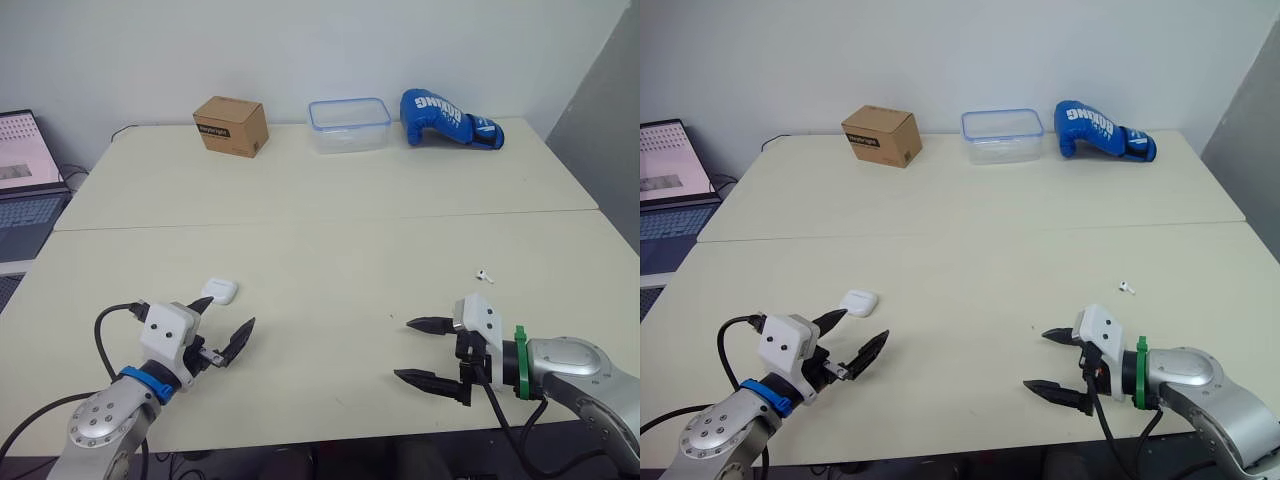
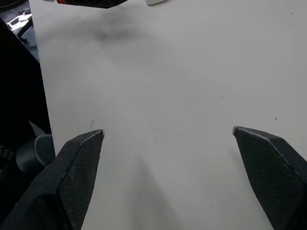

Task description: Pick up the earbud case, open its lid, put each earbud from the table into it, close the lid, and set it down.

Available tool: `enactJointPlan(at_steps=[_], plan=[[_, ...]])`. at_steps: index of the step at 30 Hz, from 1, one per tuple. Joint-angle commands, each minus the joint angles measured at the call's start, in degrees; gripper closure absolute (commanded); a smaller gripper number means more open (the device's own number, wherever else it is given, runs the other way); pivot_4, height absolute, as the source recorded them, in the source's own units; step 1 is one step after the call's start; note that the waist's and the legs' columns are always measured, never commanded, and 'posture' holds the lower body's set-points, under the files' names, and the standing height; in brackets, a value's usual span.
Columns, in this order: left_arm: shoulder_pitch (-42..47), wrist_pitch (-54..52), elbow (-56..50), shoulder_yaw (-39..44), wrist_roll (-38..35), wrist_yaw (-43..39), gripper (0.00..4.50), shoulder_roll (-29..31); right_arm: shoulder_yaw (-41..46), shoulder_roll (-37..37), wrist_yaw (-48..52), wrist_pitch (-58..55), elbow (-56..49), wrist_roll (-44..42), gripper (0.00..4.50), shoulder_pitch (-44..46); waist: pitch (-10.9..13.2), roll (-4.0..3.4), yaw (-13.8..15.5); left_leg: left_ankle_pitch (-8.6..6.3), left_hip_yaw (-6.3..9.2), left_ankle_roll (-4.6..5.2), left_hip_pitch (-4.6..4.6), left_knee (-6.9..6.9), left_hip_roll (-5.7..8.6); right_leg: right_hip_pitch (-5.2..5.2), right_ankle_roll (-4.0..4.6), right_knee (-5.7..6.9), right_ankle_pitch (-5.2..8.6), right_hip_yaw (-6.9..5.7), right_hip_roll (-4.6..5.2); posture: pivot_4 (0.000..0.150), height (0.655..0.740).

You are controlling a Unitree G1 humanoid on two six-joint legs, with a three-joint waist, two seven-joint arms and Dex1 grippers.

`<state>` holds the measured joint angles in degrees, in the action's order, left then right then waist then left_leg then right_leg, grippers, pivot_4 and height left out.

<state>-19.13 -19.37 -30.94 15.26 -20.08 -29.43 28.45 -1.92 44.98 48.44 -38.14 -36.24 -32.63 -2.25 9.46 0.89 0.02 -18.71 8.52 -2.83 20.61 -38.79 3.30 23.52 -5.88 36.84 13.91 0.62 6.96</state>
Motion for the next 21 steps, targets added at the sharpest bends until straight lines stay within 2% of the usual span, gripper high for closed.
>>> enactJointPlan(at_steps=[1, 13, 16, 21], plan=[[0.07, 2.11, -1.51, 0.94, -0.15, -0.12, 0.06, -0.31, 0.17, 0.55, 0.50, 0.73, -0.74, 0.21, 0.00, 0.77, 0.00, 0.00, 0.00, 0.00, 0.00, 0.00, 0.00, 0.00, 0.00, 0.00, 0.00, 0.00, 0.00, 0.00, 0.00, 0.150, 0.7307], [0.05, 3.67, -1.11, 0.73, -0.70, -0.75, 0.06, -0.49, 0.64, 1.04, 1.03, 1.08, -0.83, 0.41, 0.00, 0.47, 0.00, 0.00, 0.00, 0.00, 0.00, 0.00, 0.00, 0.00, 0.00, 0.00, 0.00, 0.00, 0.00, -0.01, 0.00, 0.150, 0.7307], [1.19, 1.04, -1.04, 1.64, -1.33, 0.53, 0.06, -0.19, 0.87, 1.32, 1.33, 1.30, -0.95, 0.32, 0.00, 0.72, 0.00, 0.00, 0.01, 0.00, 0.00, 0.00, 0.00, 0.00, 0.00, 0.00, 0.00, 0.00, 0.00, -0.01, 0.00, 0.150, 0.7307], [7.76, -16.98, 0.33, 4.58, -9.89, 2.22, 0.06, 4.04, 1.79, 2.46, 2.74, 1.24, -1.08, -0.69, 0.00, 6.37, 0.01, -0.01, -0.15, 0.00, 0.03, 0.01, -0.03, 0.00, 0.00, 0.00, 0.00, 0.07, 0.00, -0.03, -0.02, 0.150, 0.7307]])
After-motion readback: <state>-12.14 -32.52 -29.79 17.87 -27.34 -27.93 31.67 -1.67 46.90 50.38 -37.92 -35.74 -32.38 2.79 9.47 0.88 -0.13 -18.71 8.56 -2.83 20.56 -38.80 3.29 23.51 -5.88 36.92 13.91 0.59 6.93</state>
